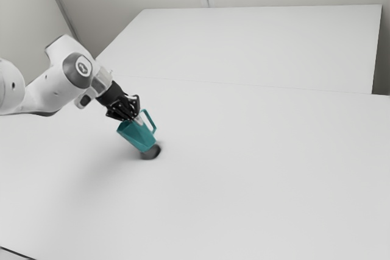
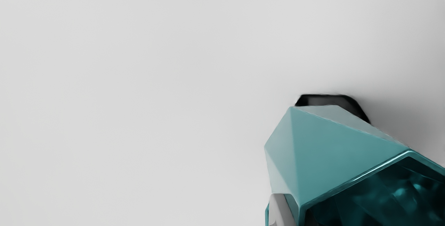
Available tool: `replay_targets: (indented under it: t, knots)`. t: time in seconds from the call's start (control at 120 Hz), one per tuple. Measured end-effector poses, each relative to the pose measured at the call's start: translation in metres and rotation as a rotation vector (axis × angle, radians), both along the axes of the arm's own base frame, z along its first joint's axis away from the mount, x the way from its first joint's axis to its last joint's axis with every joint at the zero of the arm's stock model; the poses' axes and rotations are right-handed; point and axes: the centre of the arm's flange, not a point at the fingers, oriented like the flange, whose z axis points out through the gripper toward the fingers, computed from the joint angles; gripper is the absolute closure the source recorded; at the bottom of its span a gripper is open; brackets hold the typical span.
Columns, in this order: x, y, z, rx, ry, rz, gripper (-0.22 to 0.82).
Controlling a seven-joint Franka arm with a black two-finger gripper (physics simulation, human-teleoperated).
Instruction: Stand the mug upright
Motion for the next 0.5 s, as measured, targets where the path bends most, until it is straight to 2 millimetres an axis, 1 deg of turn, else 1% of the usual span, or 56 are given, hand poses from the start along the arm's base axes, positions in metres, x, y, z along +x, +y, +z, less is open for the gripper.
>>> replay_targets:
  t: [0.075, 0.25, 0.333, 0.408, 0.5]
  knots:
    - [0.001, -0.018, 0.009, 0.108, -0.027, -0.097, 0.78]
    - [-0.008, -0.053, 0.014, 0.314, -0.070, -0.292, 0.79]
    - [-0.011, -0.068, 0.011, 0.374, -0.087, -0.361, 0.79]
    - [-0.015, -0.081, 0.013, 0.422, -0.107, -0.419, 0.79]
    - [-0.025, -0.097, 0.011, 0.452, -0.116, -0.472, 0.79]
